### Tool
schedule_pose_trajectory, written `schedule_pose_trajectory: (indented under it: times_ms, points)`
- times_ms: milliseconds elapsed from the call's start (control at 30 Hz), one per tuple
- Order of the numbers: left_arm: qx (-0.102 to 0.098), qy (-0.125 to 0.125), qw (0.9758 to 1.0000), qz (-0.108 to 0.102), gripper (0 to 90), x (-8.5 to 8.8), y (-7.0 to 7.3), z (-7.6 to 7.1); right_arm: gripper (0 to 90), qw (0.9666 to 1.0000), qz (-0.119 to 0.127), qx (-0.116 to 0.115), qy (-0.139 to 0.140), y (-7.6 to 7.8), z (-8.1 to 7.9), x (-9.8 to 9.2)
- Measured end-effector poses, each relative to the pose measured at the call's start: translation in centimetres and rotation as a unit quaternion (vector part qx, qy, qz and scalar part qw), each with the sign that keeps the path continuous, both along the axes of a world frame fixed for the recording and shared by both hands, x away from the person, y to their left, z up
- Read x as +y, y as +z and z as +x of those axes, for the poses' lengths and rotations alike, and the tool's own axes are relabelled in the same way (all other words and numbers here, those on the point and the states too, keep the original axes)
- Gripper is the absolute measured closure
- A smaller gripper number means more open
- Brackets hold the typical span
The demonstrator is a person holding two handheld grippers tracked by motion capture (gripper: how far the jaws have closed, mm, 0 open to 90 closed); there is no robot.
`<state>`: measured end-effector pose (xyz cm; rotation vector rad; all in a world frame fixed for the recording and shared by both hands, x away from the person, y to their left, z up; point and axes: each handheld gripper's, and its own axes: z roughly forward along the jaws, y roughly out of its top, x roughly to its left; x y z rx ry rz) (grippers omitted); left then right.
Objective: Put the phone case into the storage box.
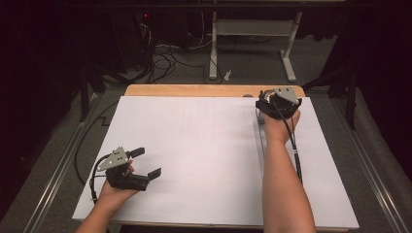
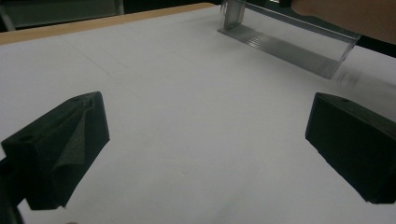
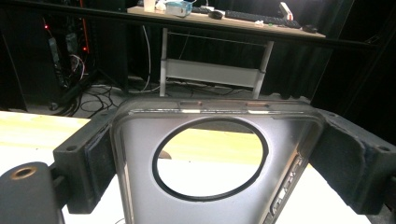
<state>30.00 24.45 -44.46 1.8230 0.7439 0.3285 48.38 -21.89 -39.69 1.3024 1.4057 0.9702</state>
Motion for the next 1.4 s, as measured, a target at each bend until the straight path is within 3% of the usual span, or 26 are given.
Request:
schedule_pose_trajectory:
  times_ms: [367,800,1400]
  points:
    - [0.001,0.0,1.0,0.001,0.8,0.04,-0.02,0.0,4.6,0.9998,0.001,0.019,0.006,-0.34,0.36,-0.29]
    - [0.002,-0.001,1.0,0.001,0.8,-0.01,-0.05,0.0,0.3,0.9997,0.009,0.021,0.009,-0.38,0.42,-0.42]
    - [0.003,-0.005,1.0,0.002,0.8,-0.15,-0.07,0.01,0.2,0.9987,0.019,0.034,0.034,-0.14,0.14,-0.73]
